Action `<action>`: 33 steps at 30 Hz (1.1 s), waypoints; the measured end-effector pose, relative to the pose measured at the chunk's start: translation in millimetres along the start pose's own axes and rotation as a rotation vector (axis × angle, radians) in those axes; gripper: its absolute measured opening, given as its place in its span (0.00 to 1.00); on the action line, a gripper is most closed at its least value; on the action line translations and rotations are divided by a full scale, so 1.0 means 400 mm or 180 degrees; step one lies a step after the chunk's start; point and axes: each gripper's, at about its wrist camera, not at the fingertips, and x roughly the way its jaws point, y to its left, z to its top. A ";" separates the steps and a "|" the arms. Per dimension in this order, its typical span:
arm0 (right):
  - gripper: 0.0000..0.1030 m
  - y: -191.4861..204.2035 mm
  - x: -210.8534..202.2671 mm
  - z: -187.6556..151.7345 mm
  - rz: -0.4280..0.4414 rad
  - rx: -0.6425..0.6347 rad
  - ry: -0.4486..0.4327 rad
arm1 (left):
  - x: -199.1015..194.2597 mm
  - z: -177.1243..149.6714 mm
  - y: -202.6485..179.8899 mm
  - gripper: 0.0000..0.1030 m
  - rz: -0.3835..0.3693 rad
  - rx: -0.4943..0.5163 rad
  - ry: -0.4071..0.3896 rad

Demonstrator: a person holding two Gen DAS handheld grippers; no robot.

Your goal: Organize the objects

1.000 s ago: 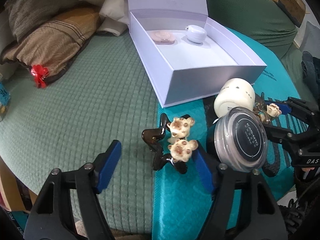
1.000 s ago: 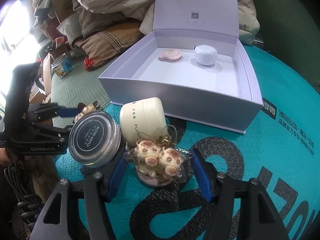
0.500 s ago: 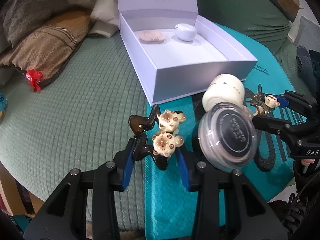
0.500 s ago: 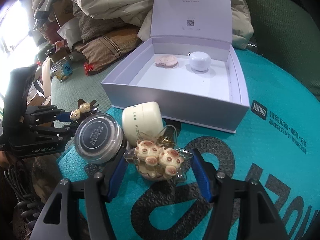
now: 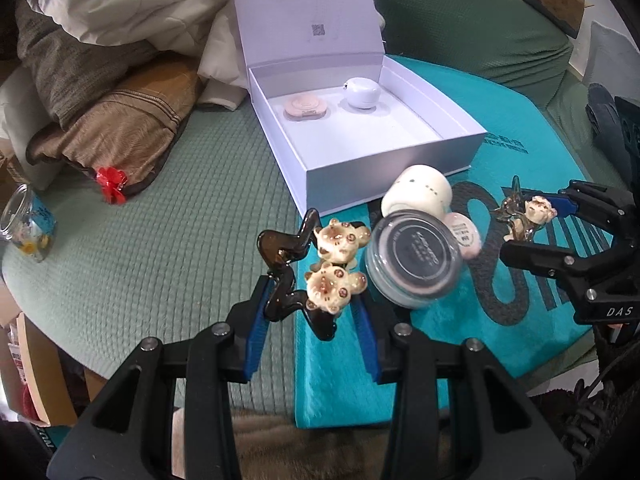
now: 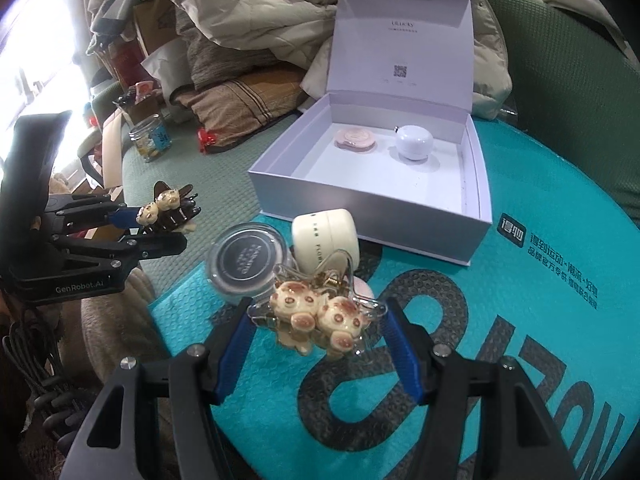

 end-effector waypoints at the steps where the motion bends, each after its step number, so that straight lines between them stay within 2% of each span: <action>1: 0.62 0.003 -0.005 -0.002 0.0005 -0.0010 -0.0004 | -0.005 -0.001 -0.001 0.36 0.0000 -0.0008 0.0001; 16: 0.62 0.044 -0.052 0.004 0.0089 -0.0172 -0.0024 | -0.090 0.000 -0.033 0.36 -0.0011 0.0018 -0.0046; 33: 0.62 0.023 -0.008 0.103 0.0143 -0.0252 -0.0020 | -0.061 0.095 -0.047 0.36 -0.0020 0.0264 0.0034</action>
